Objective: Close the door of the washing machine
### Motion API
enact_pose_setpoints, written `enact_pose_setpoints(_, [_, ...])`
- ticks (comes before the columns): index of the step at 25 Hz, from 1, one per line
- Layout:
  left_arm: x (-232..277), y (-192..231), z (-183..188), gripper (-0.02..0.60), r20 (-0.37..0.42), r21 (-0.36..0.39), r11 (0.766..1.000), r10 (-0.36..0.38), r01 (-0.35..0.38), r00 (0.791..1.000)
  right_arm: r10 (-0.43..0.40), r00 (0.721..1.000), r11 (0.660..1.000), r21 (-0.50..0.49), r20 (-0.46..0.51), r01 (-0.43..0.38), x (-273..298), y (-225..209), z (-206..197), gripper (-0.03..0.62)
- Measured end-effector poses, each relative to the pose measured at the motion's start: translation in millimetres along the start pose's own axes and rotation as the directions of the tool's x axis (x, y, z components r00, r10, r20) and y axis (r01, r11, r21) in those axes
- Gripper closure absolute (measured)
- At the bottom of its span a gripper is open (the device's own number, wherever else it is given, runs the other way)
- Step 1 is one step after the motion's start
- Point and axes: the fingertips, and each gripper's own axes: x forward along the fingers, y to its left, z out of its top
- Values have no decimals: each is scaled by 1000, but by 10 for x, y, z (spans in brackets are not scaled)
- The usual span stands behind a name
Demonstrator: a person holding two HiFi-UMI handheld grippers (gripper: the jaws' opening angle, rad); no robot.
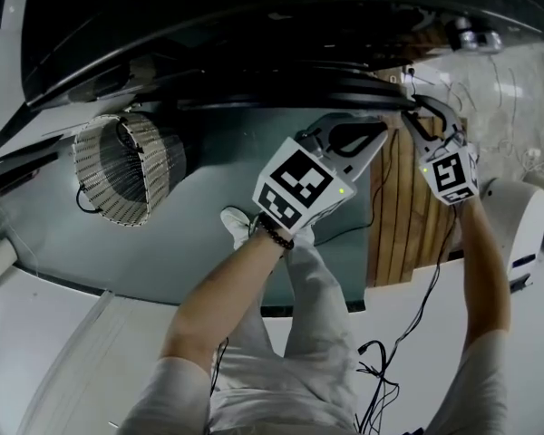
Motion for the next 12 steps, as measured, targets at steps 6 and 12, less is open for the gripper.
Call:
enact_pose_setpoints(6, [31, 143, 78, 578, 7, 29, 999, 35, -35, 999, -8, 1000, 1000, -2, -1, 8, 82, -122, 30, 464])
enact_pose_setpoints(12, [21, 276, 115, 578, 18, 40, 997, 70, -71, 997, -32, 999, 999, -6, -1, 32, 151, -264, 62, 457])
